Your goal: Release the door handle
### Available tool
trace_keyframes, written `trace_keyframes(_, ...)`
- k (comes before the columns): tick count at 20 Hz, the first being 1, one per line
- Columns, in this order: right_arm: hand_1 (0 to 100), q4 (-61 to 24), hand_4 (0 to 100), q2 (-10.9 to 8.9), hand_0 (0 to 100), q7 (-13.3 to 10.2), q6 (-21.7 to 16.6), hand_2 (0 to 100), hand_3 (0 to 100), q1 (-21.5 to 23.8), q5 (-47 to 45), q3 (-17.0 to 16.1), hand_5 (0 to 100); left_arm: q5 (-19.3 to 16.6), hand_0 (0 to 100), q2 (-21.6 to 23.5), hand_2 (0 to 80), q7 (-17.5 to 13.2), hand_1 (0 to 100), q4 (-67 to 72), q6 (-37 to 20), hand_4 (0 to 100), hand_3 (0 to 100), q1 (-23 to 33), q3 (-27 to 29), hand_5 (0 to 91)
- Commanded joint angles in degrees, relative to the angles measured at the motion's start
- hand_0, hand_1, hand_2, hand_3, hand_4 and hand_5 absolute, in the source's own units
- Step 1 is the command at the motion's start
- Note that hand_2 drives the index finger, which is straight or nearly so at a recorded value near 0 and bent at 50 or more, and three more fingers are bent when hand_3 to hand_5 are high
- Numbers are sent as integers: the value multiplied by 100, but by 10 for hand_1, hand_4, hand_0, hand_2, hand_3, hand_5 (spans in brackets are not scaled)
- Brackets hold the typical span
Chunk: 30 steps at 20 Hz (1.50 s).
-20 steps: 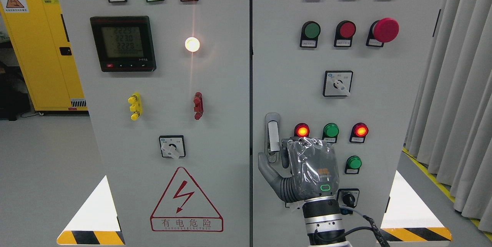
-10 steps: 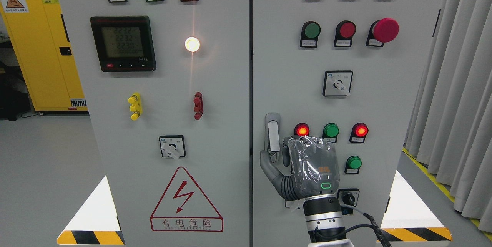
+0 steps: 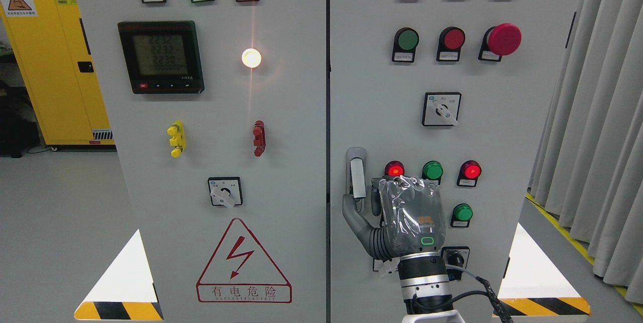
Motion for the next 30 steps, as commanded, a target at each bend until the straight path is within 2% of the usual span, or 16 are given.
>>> trace_keyframes(1, 377, 43, 960, 8, 476, -12, 3, 925, 1000, -24, 0, -33, 903, 0, 120, 0, 0, 1, 556, 0, -4, 0, 0, 0, 0, 0)
trace_keyframes(23, 441, 43, 960, 8, 492, -3, 3, 927, 1000, -42, 0, -33, 904, 0, 120, 0, 0, 1, 556, 0, -4, 0, 0, 0, 0, 0)
trace_keyframes(30, 442, 34, 960, 8, 568, -12, 12, 927, 1000, -42, 0, -41, 904, 0, 120, 0, 0, 1, 556, 0, -4, 0, 0, 0, 0, 0)
